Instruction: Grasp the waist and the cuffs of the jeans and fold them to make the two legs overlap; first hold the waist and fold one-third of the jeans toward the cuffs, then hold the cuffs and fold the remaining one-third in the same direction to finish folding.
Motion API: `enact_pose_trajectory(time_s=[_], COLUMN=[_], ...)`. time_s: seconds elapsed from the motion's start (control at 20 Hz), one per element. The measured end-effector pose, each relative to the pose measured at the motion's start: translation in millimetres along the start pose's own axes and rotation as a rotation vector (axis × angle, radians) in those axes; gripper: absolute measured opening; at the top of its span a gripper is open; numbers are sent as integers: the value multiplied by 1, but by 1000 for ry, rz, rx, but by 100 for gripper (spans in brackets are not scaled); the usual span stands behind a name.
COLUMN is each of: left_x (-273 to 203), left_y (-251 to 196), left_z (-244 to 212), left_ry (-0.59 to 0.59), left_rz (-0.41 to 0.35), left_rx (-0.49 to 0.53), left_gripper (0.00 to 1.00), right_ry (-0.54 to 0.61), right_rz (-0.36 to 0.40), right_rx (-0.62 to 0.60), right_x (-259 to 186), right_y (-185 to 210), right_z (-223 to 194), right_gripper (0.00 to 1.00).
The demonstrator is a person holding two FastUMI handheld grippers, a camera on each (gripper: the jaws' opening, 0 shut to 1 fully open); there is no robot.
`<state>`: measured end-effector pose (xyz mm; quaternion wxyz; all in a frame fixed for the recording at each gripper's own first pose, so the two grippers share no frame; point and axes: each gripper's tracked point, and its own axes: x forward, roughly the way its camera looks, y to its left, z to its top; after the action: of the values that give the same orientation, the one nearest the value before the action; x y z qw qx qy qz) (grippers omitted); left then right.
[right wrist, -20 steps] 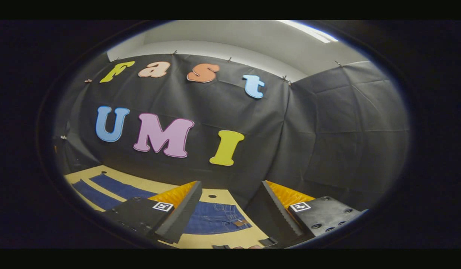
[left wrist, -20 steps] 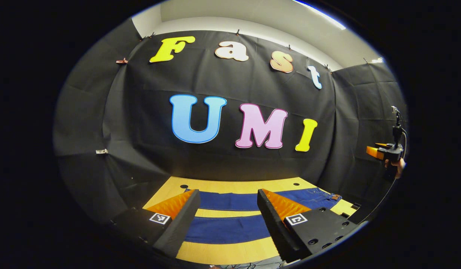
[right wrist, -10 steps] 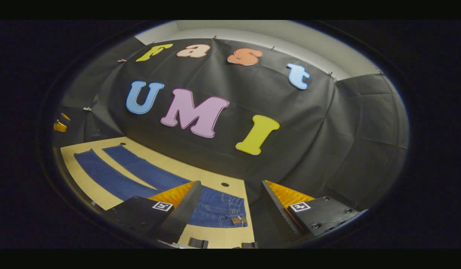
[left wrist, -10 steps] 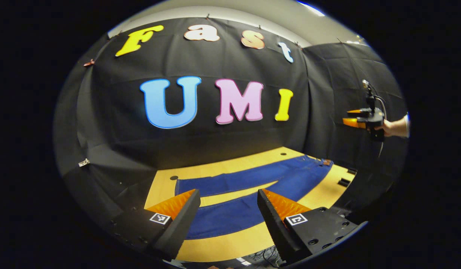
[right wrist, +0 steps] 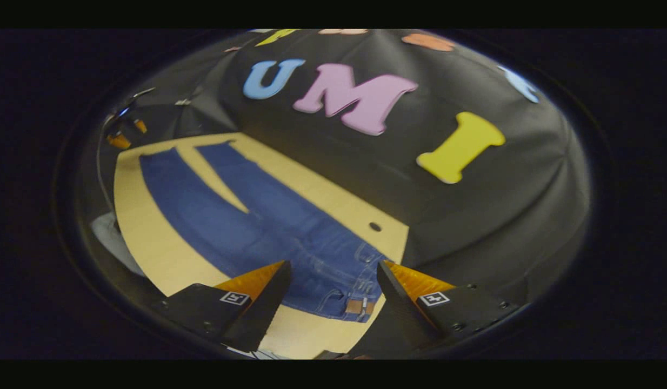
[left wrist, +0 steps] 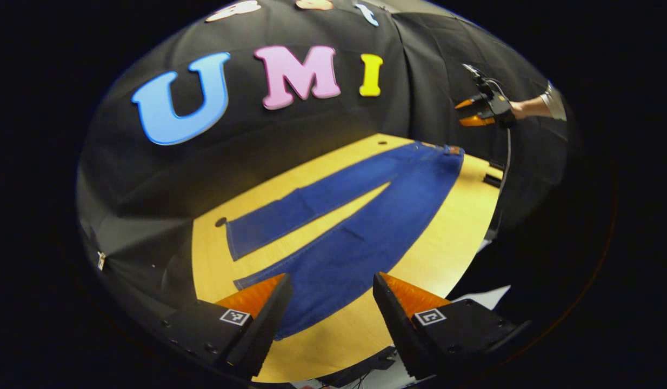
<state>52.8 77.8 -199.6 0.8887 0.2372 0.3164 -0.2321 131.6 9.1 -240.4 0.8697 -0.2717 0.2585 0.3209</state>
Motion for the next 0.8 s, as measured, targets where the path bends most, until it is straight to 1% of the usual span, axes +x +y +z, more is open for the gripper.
enact_pose_trajectory(time_s=[0.05,0.1,0.2,0.25,0.35,0.4,0.45,0.6,0.65,0.75,0.8], left_x=[13,27,49,58,72,78,82,82,83,85,87], left_y=[-1,-4,-6,-2,0,2,3,5,6,13,14], left_z=[-6,-16,-34,-45,-66,-72,-77,-101,-108,-121,-124], left_ry=[45,90,201,264,369,414,454,586,617,672,687], left_rz=[-35,-71,-150,-166,-214,-235,-251,-304,-320,-330,-323], left_rx=[21,38,73,101,127,132,138,151,163,191,195], left_gripper=[98,98,97,98,98,98,98,98,97,96,96], right_ry=[57,114,243,312,407,445,469,528,546,584,597], right_rz=[65,135,255,314,392,418,428,465,479,504,506], right_rx=[-26,-47,-108,-128,-154,-154,-155,-126,-118,-98,-93], right_x=[18,30,43,48,60,65,71,87,90,91,90], right_y=[9,18,32,38,47,48,46,44,45,51,50], right_z=[-17,-35,-73,-94,-123,-135,-142,-157,-160,-164,-164], right_gripper=[97,97,97,97,98,98,99,96,98,96,97])
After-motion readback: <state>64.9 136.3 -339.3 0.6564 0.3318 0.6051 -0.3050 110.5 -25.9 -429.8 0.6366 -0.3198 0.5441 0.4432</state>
